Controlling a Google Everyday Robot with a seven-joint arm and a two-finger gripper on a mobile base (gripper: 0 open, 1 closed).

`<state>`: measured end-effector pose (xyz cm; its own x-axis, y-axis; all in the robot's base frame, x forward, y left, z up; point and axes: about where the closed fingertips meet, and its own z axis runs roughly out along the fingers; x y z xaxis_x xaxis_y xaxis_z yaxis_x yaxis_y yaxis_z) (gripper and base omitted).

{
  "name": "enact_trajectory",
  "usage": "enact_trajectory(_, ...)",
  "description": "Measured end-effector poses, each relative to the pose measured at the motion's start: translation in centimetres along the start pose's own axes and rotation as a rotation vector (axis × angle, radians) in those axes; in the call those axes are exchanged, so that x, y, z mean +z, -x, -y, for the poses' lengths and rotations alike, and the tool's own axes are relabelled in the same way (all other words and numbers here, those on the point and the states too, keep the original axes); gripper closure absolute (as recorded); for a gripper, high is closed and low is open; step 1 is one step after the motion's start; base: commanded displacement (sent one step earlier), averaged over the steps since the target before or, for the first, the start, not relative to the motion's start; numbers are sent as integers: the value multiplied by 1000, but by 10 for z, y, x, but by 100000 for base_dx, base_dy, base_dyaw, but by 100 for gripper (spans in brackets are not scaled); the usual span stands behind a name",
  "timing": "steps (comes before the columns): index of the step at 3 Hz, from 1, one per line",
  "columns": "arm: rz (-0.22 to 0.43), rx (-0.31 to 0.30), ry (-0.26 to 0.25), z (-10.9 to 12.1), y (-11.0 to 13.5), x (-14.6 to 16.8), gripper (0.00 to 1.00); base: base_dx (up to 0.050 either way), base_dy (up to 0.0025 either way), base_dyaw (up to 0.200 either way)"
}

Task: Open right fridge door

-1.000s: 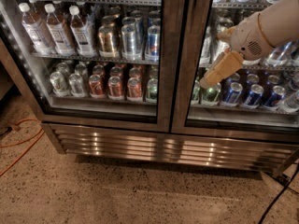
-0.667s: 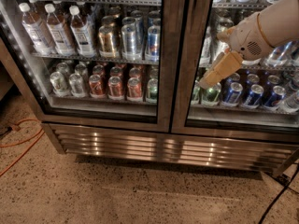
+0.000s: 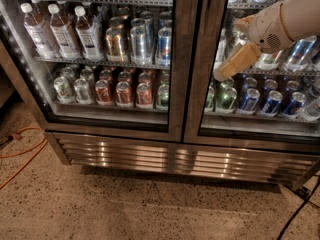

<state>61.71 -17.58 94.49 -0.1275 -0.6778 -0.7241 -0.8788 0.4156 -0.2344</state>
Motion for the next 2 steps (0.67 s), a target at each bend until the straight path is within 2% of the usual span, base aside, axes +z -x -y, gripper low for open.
enact_trajectory(1, 90, -7, -6, 9, 13, -11, 0, 0, 0, 0)
enact_trajectory(2, 152, -30, 10, 5, 27, -21, 0, 0, 0, 0)
